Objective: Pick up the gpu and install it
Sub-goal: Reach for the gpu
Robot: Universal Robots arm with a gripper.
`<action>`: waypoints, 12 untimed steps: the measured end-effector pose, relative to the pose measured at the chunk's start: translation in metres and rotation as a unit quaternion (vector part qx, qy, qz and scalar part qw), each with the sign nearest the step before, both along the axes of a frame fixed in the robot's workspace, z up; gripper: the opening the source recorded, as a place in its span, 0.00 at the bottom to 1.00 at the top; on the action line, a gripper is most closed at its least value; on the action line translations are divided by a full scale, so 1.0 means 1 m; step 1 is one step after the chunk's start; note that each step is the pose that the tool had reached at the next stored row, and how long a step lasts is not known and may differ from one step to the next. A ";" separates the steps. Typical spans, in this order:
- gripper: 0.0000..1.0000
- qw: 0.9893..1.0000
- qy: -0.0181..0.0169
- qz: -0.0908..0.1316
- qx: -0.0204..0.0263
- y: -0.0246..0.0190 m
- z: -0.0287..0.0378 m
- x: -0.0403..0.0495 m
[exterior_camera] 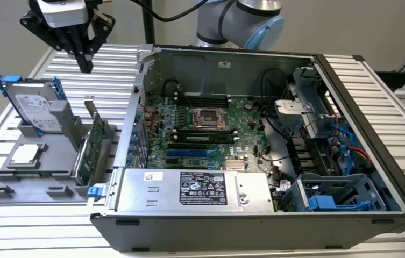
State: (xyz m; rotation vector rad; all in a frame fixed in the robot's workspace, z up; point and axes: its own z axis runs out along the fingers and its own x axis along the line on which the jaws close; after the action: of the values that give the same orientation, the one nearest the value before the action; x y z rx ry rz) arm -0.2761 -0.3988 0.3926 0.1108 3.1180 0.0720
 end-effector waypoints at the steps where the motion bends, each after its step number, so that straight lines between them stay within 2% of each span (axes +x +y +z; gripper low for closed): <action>1: 0.00 1.000 0.000 0.000 0.000 0.0000 0.0000 -0.0013; 12: 0.00 1.000 0.000 0.000 0.000 0.0000 0.0000 -0.0150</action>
State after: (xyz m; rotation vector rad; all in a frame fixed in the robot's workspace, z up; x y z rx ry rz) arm -0.2911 -0.3988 0.3926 0.1109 3.1180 0.0719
